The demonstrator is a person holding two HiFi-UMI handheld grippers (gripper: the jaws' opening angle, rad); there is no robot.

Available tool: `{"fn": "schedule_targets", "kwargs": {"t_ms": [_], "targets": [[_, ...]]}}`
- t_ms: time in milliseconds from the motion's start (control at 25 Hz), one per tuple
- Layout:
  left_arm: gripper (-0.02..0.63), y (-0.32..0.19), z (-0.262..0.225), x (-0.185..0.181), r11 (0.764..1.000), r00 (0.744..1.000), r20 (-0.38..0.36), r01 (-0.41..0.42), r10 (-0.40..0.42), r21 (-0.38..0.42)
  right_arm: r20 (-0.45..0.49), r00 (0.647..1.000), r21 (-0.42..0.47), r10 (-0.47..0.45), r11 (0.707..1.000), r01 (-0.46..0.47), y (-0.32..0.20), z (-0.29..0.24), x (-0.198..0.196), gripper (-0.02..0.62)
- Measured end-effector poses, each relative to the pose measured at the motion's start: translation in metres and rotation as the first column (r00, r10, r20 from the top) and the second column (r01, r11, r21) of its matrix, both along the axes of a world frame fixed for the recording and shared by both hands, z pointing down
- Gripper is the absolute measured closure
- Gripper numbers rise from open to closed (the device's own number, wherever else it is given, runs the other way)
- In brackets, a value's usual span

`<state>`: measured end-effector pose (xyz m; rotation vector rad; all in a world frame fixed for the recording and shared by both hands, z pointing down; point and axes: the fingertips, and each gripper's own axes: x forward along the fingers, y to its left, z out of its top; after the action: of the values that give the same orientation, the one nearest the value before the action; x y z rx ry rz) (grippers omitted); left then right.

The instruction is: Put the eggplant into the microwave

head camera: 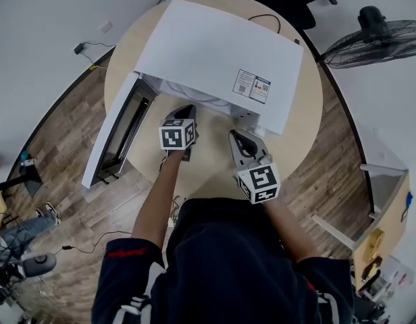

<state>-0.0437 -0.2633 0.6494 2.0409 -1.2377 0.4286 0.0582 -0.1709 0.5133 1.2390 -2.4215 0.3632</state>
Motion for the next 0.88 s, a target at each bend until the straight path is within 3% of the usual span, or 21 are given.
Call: {"fn": "schedule_targets", "kwargs": {"t_ms": [600, 880], "targets": [[0.589, 0.06, -0.087, -0.024, 0.981, 0.999, 0.046, -0.019, 0.01, 0.194, 0.029, 0.999, 0.121, -0.013, 0.993, 0.01, 0.007, -0.049, -0.002, 0.584], [0.589, 0.093, -0.142, -0.03, 0.954, 1.0, 0.024, -0.005, -0.002, 0.299, 0.054, 0.998, 0.18, -0.012, 0.984, 0.002, 0.009, -0.076, -0.004, 0.584]]}}
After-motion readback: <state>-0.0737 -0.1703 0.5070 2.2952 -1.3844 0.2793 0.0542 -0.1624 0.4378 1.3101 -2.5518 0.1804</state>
